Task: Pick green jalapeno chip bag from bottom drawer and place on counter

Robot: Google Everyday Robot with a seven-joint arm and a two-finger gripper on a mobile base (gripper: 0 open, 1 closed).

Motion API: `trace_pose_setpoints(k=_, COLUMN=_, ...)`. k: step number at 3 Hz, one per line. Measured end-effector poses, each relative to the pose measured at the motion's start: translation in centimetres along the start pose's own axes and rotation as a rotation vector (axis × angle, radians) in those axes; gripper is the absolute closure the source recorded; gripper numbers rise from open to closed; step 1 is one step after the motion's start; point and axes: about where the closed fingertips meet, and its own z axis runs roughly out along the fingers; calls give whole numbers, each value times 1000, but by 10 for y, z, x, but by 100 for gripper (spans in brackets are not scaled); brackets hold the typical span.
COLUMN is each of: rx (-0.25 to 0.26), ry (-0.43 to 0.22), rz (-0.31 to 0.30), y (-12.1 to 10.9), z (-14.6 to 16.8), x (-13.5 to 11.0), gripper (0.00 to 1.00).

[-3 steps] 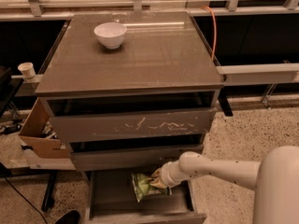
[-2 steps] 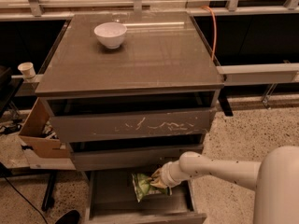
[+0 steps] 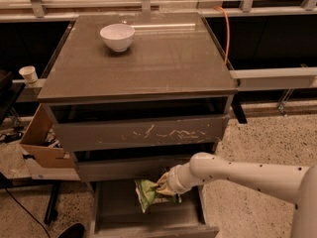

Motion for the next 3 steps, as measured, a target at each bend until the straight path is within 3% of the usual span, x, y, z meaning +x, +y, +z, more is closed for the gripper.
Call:
trace_pose_setpoints(k=1, rx=6, ry=-3, rz=-41, y=16, z=-61, x=-53, gripper=100)
trace_pose_setpoints(k=2, rx=46, ry=19, rz=-123, y=3, z=-134, x=-125, gripper=100)
trace_pose_setpoints(k=3, rx=94, ry=61, rz=-186, y=-7, z=-174, x=-154, gripper=100)
